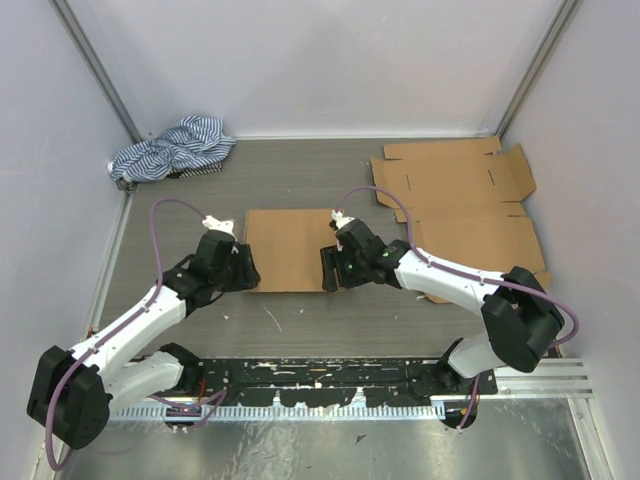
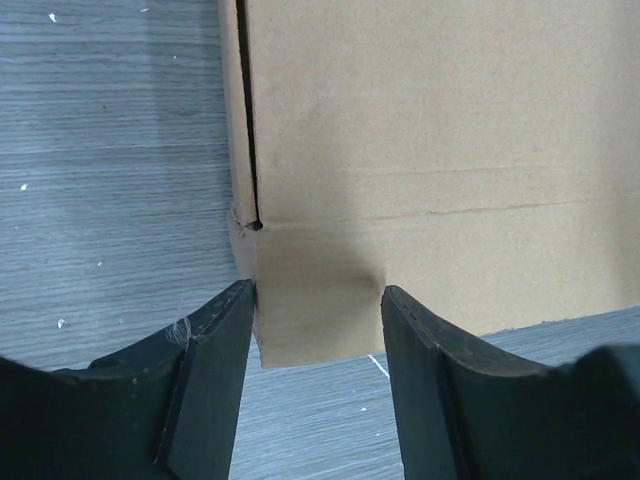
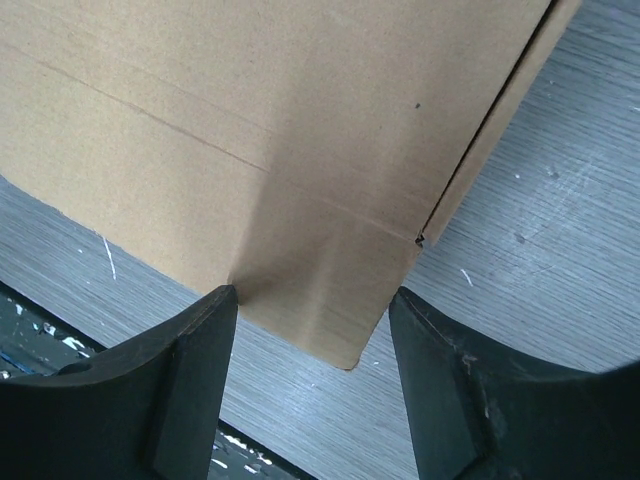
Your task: Fold the paper box
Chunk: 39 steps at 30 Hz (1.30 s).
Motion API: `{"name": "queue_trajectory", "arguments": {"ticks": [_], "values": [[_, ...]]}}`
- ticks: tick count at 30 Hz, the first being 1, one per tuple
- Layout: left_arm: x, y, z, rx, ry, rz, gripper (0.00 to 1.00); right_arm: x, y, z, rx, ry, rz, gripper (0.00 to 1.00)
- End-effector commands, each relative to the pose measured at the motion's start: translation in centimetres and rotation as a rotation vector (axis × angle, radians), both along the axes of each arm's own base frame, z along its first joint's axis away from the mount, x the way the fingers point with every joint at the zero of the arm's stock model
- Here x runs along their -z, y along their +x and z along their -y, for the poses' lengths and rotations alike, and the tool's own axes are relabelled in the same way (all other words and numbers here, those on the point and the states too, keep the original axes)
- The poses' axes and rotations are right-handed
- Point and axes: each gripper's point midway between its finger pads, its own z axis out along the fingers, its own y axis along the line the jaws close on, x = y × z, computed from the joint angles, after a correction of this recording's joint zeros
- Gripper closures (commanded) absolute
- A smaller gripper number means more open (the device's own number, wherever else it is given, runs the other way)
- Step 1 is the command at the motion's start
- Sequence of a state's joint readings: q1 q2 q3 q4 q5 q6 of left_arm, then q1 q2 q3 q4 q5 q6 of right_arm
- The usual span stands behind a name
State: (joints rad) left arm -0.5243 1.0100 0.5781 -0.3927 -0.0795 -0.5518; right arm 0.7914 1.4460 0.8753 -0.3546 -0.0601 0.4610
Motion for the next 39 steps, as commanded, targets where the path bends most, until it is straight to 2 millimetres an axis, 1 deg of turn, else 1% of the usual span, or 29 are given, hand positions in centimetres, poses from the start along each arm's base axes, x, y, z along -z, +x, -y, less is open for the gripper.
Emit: {"name": "queue_trajectory", "arguments": {"ticks": [1,7,19,24,28,30,34,37,39], "values": [[-1.6,0.5,1.2,0.018,-0.045,0.016,0.39,-2.9,1.4,-1.4,-0.011,0.045,0.087,0.32],[-1.3,0.5,1.1,0.019,-0.034,0.009,0.39,-2.6,1.4,-0.6,-0.009,-0.003,0.089,0.3],[-2.1,0.7,1.4,0.027,-0.042,0.012,0.39,-1.8,1.1,0.6,0.017,-0.053,0.079,0.28],[-1.9,0.6,1.4,0.03,-0.041,0.005,0.39,-1.7,0.7,1.1,0.023,-0.059,0.073,0.27],[-1.4,0.4,1.0,0.024,-0.021,-0.008,0.39,-1.6,0.5,1.5,0.031,-0.065,0.071,0.28],[-1.1,0.3,0.5,0.008,0.001,-0.01,0.38,-1.8,0.5,1.5,0.034,-0.056,0.076,0.28],[-0.5,0.2,-0.3,-0.014,0.031,-0.015,0.33,-2.3,0.7,1.1,0.035,-0.036,0.09,0.28],[-0.1,0.0,-0.5,-0.02,0.041,-0.022,0.3,-2.5,0.9,0.5,0.027,-0.012,0.089,0.28],[0.2,0.0,-0.4,-0.019,0.038,-0.025,0.29,-2.3,0.9,0.2,0.025,-0.008,0.079,0.28]]}}
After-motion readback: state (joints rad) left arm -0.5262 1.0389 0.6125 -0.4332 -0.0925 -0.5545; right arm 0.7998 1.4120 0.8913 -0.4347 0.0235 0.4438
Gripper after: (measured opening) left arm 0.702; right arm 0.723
